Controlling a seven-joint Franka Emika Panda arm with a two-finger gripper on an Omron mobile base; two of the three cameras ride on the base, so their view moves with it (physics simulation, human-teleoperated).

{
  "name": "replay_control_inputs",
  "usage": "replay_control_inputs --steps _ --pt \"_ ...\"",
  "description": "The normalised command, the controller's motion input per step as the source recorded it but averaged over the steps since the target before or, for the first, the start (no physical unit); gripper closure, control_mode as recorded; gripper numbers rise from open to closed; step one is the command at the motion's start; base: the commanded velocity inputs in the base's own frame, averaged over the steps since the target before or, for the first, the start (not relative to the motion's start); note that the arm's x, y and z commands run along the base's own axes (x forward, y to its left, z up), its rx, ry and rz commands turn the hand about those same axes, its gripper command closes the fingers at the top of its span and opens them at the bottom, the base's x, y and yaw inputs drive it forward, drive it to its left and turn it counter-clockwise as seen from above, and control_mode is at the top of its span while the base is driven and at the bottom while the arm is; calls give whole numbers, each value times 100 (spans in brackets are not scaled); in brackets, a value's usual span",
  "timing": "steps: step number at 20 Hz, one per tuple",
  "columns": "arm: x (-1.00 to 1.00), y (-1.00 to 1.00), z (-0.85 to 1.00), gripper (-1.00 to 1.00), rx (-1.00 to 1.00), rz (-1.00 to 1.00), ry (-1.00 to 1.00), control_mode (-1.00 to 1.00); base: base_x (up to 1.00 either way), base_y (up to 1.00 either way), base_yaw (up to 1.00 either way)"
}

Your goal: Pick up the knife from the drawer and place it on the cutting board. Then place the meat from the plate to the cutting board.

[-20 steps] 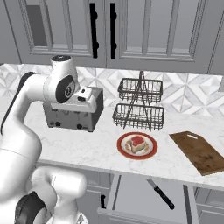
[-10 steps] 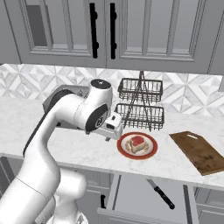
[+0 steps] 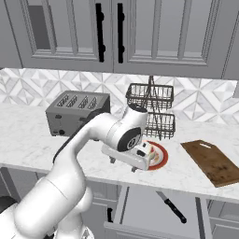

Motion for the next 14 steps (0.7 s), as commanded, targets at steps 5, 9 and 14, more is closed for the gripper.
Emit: replay_control_inputs --steps 5,9,14 --pt "-28 -74 -75 -100 4 -5 16 -100 0 0 0" --pt "-24 -35 -60 -100 1 -6 13 -100 0 0 0" --pt "-23 -36 -53 -100 3 -2 4 -100 0 0 0"
